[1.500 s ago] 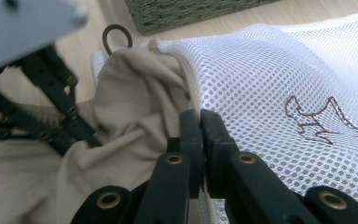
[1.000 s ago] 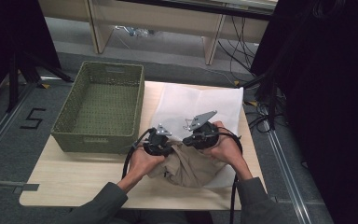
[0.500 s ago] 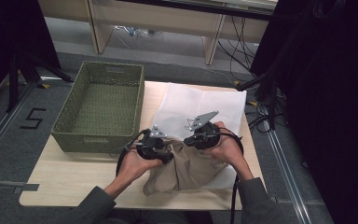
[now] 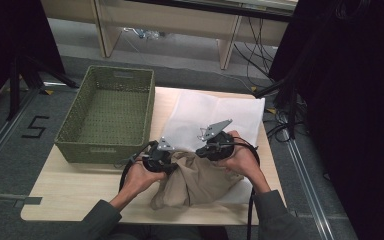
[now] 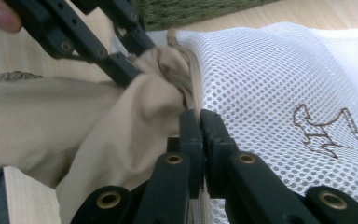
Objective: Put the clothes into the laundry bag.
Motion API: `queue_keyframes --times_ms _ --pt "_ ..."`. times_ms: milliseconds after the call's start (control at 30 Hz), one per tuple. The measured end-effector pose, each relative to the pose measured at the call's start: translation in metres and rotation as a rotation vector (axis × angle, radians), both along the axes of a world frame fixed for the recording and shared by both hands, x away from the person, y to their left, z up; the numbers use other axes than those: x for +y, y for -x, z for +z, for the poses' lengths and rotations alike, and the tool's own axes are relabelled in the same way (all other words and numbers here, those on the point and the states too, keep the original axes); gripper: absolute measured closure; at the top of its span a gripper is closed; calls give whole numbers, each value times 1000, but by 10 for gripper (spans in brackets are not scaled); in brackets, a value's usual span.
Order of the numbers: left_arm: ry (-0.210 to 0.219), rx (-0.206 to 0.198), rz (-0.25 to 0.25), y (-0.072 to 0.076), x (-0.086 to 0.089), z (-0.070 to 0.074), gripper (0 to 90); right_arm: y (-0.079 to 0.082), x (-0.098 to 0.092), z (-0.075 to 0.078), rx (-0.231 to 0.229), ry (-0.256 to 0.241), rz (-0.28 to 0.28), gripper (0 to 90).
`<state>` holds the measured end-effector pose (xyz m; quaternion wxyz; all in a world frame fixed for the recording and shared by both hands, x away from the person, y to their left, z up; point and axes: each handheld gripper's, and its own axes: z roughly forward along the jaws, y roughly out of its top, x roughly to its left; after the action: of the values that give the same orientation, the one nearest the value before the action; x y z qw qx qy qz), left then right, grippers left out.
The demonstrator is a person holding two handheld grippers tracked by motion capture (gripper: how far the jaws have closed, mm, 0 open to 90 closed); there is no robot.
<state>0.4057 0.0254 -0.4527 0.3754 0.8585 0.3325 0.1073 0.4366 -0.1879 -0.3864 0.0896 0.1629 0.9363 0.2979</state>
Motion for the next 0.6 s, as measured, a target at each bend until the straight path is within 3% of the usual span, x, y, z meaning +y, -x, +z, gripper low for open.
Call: queue_keyframes --times_ms 167,300,367,467,600 --pt "19 -19 6 -7 -15 6 802 2 2 1 2 1 4 890" --pt "6 -48 73 -22 -18 -1 811 1 1 3 -6 -5 14 891" --pt "31 -18 101 -29 -16 -6 809 2 1 4 -8 -7 10 891" --pt "66 10 98 -27 -13 -4 759 2 0 3 -3 -2 1 891" --pt "80 39 71 -15 -4 9 573 1 -2 1 -1 -1 4 891"
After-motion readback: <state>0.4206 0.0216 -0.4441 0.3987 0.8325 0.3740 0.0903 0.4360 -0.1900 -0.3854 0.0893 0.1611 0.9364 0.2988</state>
